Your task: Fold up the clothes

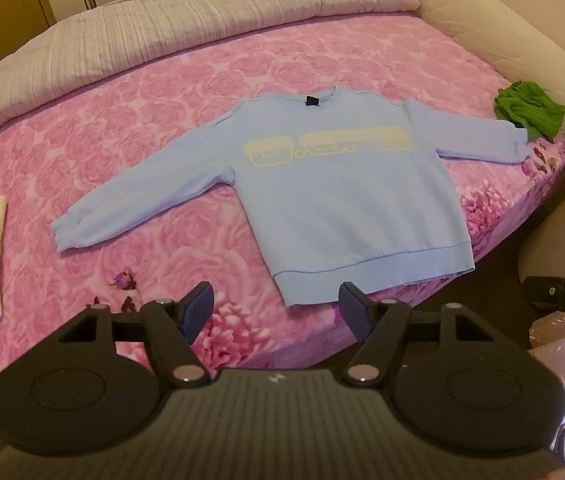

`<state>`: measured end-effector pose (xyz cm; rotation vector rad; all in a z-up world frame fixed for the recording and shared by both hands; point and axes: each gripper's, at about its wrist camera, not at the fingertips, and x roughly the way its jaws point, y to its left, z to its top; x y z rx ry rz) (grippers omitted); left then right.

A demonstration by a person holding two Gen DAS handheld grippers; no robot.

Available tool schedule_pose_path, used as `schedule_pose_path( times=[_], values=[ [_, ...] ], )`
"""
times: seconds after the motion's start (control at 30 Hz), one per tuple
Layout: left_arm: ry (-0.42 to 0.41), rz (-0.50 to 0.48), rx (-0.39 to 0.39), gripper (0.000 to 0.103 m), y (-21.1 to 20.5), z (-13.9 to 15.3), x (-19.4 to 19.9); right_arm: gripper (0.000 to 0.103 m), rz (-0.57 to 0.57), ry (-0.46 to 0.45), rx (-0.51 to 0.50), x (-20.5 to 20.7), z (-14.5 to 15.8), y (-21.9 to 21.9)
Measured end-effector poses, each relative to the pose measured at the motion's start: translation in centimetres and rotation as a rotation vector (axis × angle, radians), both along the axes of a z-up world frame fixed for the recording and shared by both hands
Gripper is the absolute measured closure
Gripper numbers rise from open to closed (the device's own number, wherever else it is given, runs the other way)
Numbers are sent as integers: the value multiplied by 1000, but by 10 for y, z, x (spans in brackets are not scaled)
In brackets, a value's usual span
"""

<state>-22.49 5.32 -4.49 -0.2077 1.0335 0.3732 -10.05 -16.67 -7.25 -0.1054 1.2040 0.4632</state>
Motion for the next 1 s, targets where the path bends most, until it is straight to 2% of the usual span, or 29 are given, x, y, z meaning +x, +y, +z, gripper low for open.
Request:
schedule_pose_path(
  times=[0.6, 1.0],
  values=[
    [-49, -37, -5, 33, 18, 8, -8, 15, -24, -52, -11, -13, 17, 13],
    [-4, -32, -45, 31, 27, -11, -4, 15, -15, -42, -37, -14, 13, 20]
  ],
)
